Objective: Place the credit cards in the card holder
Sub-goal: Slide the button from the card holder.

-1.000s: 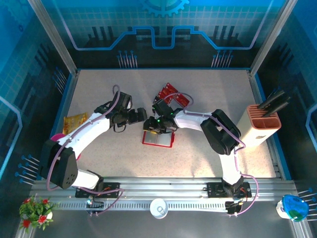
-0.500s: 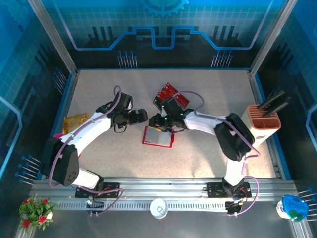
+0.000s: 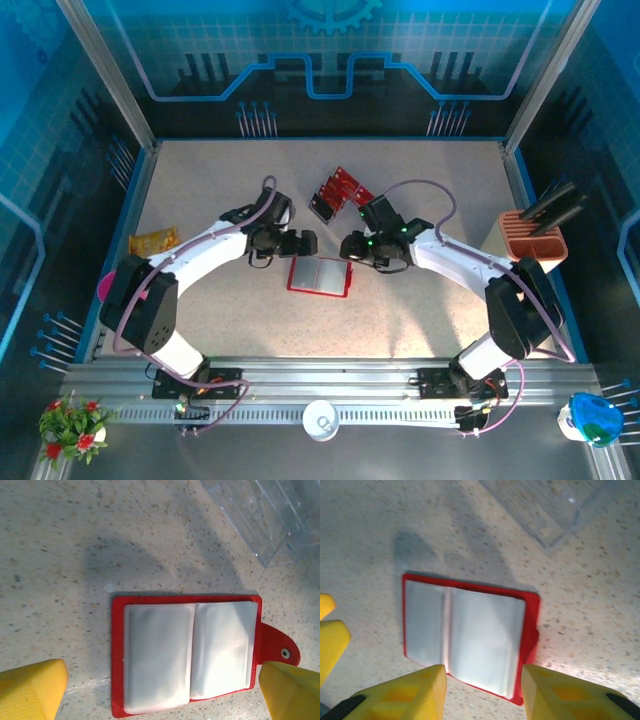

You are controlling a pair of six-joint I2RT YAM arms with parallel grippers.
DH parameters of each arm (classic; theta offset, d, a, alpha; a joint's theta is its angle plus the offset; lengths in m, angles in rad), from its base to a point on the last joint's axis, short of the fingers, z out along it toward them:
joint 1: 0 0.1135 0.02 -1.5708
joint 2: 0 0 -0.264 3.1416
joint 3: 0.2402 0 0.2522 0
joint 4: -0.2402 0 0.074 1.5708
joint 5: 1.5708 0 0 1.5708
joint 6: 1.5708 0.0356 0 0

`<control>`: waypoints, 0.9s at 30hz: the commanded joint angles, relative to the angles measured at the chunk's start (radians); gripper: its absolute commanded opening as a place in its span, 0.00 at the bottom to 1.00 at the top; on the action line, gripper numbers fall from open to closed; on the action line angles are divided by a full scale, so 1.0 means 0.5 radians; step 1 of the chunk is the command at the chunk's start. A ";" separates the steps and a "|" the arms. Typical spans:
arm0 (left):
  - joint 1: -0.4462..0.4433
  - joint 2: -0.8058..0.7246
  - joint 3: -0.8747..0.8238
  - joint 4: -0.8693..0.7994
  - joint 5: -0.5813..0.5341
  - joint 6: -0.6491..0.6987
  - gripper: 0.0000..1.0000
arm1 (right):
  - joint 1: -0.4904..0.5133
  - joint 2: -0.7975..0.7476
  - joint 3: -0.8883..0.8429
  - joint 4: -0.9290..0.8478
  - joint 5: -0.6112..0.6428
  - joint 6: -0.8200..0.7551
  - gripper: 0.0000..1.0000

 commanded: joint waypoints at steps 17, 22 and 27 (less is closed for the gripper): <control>-0.056 0.235 -0.089 -0.115 -0.232 0.125 0.99 | 0.043 0.270 -0.027 -0.089 0.057 -0.122 0.11; -0.057 0.249 -0.157 -0.089 -0.237 0.122 0.99 | -0.001 0.217 -0.117 -0.086 0.070 -0.122 0.09; -0.056 0.248 -0.188 -0.083 -0.258 0.125 0.99 | -0.028 0.159 -0.134 -0.094 0.058 -0.127 0.20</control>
